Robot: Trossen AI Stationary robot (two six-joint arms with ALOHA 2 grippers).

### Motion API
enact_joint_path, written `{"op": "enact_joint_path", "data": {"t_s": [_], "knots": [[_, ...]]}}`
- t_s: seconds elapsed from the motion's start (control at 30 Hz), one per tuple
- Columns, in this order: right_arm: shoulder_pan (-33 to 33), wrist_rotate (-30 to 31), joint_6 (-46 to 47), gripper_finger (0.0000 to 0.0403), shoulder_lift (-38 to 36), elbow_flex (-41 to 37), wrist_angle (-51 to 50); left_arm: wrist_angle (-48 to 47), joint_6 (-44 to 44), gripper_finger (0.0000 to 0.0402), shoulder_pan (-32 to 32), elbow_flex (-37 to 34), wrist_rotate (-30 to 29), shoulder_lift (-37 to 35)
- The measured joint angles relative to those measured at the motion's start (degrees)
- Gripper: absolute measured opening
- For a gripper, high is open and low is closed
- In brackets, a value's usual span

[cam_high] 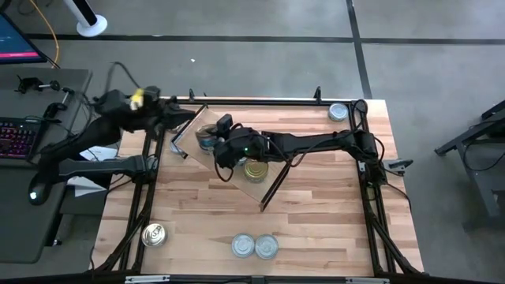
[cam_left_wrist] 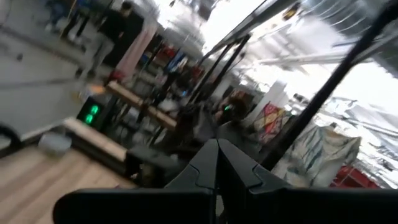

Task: Stack canned seafood by type on shelf
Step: Stack the blue-pink tuna can on top of the blue-pink tuna can on the shelf

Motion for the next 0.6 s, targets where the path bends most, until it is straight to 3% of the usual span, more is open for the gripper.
{"op": "enact_joint_path", "data": {"t_s": [0.43,0.6], "knots": [[-1.6,-0.1,7.3,0.0254,0.7,0.0,-1.5,-5.5,3.1,0.0,-0.3,0.0,-0.3,3.9],[-1.7,2.1,14.2,0.0264,0.7,0.0,-3.6,-9.6,4.4,0.0,-0.3,0.0,-3.9,3.9]]}}
